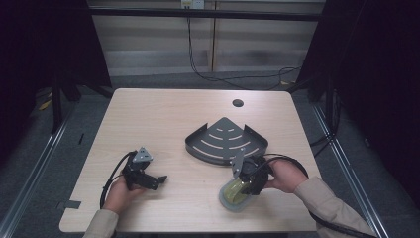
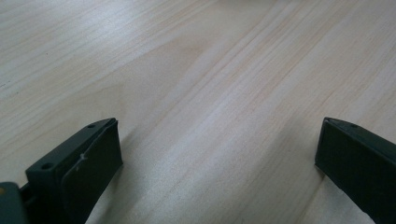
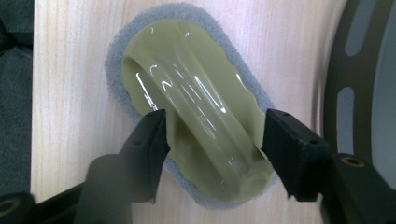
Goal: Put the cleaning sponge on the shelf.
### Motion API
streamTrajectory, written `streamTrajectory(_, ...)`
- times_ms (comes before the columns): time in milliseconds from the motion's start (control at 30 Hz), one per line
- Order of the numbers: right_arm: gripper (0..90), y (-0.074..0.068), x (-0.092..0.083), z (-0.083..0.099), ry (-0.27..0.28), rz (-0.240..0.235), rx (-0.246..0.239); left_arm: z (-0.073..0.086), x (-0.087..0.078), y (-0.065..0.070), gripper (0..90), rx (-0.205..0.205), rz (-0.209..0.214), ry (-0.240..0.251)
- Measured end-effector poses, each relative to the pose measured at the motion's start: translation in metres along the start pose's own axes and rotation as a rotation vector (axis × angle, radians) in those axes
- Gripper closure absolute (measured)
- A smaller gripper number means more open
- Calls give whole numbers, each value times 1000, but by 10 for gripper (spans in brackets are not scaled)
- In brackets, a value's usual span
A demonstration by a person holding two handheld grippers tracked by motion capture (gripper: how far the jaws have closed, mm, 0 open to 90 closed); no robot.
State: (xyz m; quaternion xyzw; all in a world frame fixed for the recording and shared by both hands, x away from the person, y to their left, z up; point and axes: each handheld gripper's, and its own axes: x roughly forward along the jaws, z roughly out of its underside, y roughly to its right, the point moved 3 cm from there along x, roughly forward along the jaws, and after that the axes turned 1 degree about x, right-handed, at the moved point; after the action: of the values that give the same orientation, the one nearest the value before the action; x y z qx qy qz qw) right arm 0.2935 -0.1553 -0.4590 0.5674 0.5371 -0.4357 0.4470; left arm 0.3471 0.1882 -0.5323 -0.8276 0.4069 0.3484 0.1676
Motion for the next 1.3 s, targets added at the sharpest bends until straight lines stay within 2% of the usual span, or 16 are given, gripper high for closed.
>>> streamTrajectory(100, 457, 1, 1, -2, -17, -5, -11, 0, 0, 0, 0, -2, 4, -1)
streamTrajectory(133, 489, 2, 1, -2, -25, -5, -15, 0, 0, 0, 0, -1, 1, -1)
streamTrajectory(167, 566, 2, 0, -3, -20, -5, -27, 0, 0, 0, 0, -1, 3, -1)
streamTrajectory(233, 606, 2, 0, -4, -20, -15, -27, 0, 0, 0, 0, -1, 4, -1)
streamTrajectory(267, 664, 2, -1, -4, -15, -24, -29, 0, 0, 0, 0, -1, 4, -1)
streamTrajectory(300, 708, 0, -2, -3, -6, -11, -43, 0, 0, 0, 0, -1, 5, -1)
streamTrajectory(333, 711, 0, -3, -3, 2, -10, -58, 0, 0, 0, 0, 0, 5, -2)
streamTrajectory(433, 714, 0, -9, 0, 5, -29, -57, 0, 0, 0, 0, 1, 5, -2)
streamTrajectory(500, 714, 3, -14, 4, -5, -17, -23, 0, 0, 0, 0, 1, 5, -2)
streamTrajectory(533, 714, 3, -14, 4, -5, -17, -23, 0, 0, 0, 0, 1, 5, -2)
streamTrajectory(633, 714, 7, -23, 8, -19, -9, 33, 0, 0, 0, 0, 1, 5, -1)
streamTrajectory(900, 714, 16, -40, 17, -54, -7, 96, 0, 0, 0, 0, -2, 5, 4)
streamTrajectory(967, 714, 17, -45, 18, -50, 0, 89, 0, 0, 0, 0, -7, 7, 4)
streamTrajectory(1067, 714, 18, -52, 20, -65, 4, 113, 0, 0, 0, 0, -3, 5, 4)
streamTrajectory(1100, 713, 20, -54, 20, -54, 10, 95, 0, 0, 0, 0, -3, 5, 4)
streamTrajectory(1300, 713, 25, -65, 20, -50, 23, 107, 0, 0, 0, 0, -2, 4, 3)
